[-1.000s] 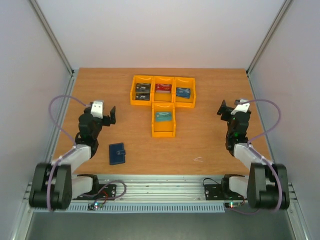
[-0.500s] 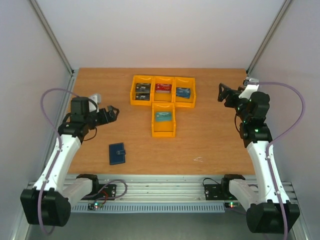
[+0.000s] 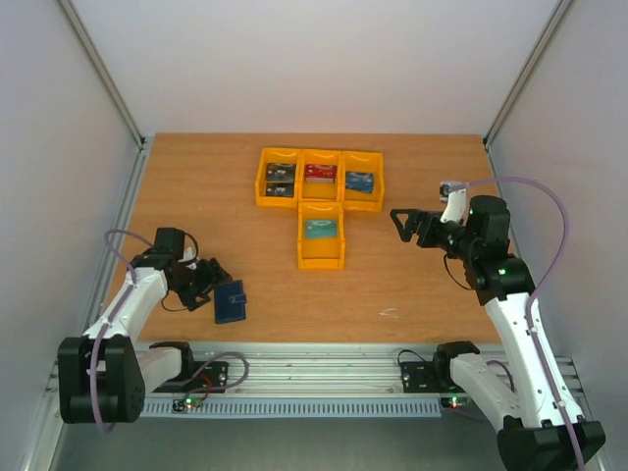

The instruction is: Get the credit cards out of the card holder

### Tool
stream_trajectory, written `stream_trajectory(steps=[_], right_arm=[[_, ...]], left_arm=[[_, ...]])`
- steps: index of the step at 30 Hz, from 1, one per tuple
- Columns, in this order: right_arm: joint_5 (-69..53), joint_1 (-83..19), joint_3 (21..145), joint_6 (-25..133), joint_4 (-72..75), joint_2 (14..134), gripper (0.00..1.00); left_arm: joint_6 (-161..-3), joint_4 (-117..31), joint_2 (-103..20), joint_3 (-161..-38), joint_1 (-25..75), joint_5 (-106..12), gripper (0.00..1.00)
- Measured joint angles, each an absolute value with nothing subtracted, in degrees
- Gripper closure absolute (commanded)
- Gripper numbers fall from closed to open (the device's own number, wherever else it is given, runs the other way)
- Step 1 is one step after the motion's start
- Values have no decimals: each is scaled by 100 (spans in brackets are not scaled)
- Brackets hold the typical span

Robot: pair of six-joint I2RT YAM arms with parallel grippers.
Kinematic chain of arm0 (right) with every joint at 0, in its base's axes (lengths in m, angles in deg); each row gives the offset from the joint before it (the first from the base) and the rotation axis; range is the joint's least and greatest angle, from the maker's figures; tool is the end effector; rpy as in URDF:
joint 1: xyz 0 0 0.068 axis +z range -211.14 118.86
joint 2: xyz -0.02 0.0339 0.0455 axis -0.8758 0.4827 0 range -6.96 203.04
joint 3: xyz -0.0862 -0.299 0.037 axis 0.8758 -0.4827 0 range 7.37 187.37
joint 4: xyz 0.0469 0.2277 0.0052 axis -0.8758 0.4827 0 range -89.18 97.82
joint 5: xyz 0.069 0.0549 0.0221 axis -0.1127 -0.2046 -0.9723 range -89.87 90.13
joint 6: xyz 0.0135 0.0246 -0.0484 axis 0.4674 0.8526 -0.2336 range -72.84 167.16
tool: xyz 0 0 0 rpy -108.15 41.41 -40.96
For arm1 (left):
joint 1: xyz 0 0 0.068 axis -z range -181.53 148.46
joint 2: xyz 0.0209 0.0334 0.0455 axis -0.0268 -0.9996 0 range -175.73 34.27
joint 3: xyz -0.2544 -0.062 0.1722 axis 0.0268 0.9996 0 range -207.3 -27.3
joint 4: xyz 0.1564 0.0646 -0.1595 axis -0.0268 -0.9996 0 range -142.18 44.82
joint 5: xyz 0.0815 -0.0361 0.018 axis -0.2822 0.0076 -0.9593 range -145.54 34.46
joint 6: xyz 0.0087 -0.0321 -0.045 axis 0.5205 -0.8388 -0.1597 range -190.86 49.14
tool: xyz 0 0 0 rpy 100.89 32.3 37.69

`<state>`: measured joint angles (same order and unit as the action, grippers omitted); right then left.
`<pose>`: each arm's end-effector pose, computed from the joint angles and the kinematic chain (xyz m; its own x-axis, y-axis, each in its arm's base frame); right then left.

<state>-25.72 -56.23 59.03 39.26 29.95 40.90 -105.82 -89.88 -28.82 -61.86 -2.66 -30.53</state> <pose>0.1207 0.0272 0.3677 -0.3576 -0.1550 -0.9209 -0.5238 0.8497 0.0604 0.1300 -0.0138 0.2324 -0.8443 -0.5359 -0.0045 -0.4631 0.7338 -0.4971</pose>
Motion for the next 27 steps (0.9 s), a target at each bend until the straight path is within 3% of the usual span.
stream_trajectory(steps=[14, 20, 27], right_arm=[[-2821, -5013, 6320, 3659, 3891, 4007, 3], [-2823, -5013, 6478, 3611, 3904, 4258, 3], [-2871, -4893, 6622, 3614, 3899, 4523, 4]], left_arm=[[-10785, -8132, -3808, -5854, -513, -3206, 50], [-10785, -7786, -3937, -5786, -498, -3153, 99], [-10639, -7454, -3854, -5705, -467, -2816, 100]])
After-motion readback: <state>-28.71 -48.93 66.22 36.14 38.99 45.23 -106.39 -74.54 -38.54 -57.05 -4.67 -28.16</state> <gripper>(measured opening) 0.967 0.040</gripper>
